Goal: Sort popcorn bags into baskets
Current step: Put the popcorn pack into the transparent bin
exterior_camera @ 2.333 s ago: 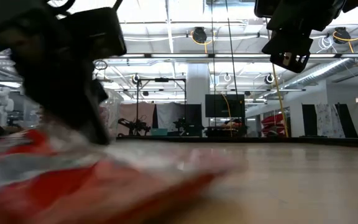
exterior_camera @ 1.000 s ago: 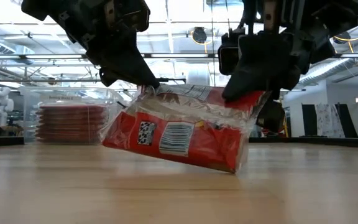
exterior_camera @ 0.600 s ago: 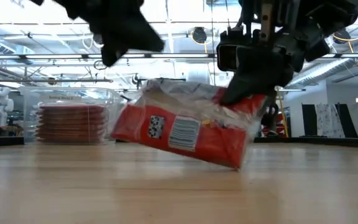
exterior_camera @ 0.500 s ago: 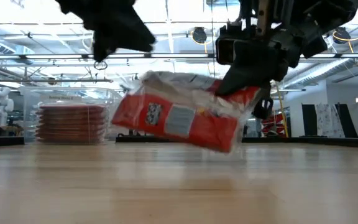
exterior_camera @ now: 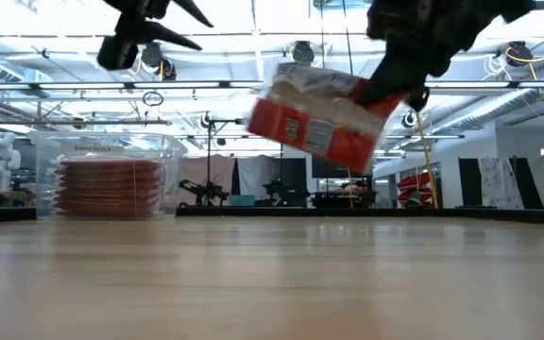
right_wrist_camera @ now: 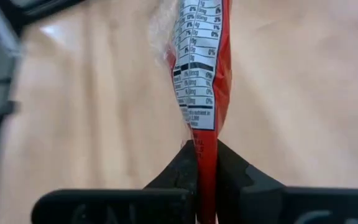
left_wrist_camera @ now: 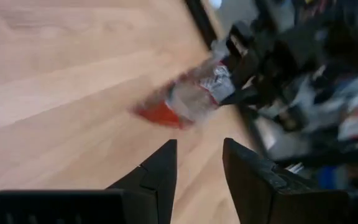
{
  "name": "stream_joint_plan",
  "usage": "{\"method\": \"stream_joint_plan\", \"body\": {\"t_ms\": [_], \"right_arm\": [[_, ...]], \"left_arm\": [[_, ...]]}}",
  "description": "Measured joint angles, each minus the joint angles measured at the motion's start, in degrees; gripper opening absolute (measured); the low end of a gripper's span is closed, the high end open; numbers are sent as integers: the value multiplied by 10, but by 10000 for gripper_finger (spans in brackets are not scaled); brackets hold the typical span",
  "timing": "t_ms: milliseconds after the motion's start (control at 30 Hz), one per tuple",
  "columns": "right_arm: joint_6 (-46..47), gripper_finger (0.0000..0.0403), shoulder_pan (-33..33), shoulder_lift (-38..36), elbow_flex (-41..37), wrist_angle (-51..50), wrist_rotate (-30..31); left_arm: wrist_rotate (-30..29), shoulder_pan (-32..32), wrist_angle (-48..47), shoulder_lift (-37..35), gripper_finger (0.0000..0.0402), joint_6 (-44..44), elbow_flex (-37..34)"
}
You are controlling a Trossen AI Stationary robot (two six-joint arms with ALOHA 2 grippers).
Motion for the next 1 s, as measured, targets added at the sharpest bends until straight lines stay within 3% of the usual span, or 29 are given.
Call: {"method": "stream_joint_plan", "body": {"t_ms": [167,400,567,767,1000], "right_arm": [[-95,12,2,-52,32,-90,102],[-256,11,2,-62,79,-141,223],[-408,11,2,-59,98,-143,300],[-665,11,-3,-60,99,-93,391],[-819,12,-11,-59,99,-75,424]], "left_arm": [[-10,29,77,-17,134,-78,1],[-9,75,223,-18,134,-89,0],[-8,100,241,-18,140,-136,0],[-9,125,238,-18,188,-231,0],[-6,160,234,-18,261,-297,0]]}}
